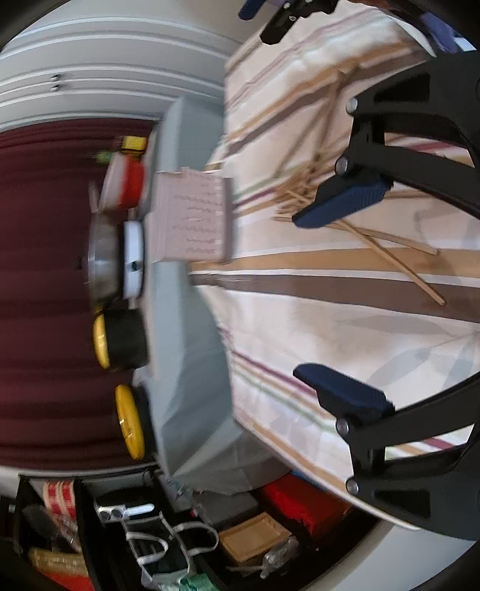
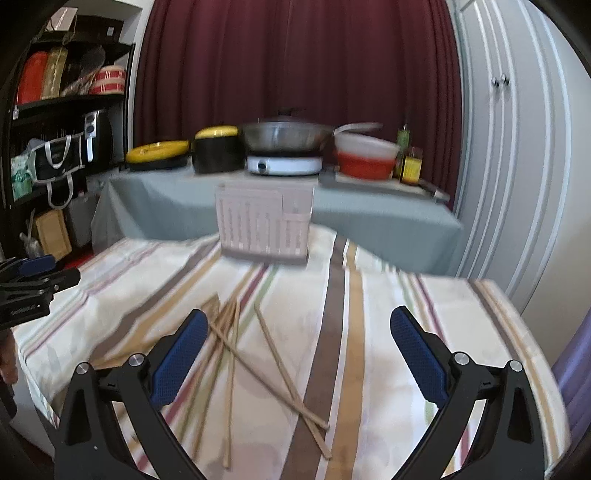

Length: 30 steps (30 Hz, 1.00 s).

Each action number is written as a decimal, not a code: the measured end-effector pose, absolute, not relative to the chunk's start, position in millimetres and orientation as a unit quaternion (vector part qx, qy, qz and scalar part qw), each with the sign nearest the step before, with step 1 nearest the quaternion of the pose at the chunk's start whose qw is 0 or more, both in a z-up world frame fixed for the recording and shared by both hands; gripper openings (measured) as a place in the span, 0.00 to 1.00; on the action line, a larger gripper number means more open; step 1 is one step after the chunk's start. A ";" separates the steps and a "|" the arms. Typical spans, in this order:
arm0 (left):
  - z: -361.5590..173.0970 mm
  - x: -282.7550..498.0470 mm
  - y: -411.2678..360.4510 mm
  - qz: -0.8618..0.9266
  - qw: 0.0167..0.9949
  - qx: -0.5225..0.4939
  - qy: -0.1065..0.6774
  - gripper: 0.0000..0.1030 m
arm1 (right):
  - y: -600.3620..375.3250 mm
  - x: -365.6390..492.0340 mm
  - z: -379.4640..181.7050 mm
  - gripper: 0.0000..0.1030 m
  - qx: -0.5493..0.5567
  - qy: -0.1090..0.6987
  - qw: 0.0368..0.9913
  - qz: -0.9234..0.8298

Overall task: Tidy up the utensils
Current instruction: 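Lower the right tool toward the wooden chopsticks while the left tool lowers toward them too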

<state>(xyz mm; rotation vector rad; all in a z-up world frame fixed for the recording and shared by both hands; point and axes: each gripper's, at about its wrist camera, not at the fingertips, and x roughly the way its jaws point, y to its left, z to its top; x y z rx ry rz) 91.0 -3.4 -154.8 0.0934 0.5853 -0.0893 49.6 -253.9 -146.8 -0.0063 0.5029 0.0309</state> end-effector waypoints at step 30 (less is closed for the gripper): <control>-229.8 94.1 7.3 -0.033 0.932 0.048 0.359 0.45 | -260.5 58.3 -240.0 0.35 0.019 0.379 0.923 0.070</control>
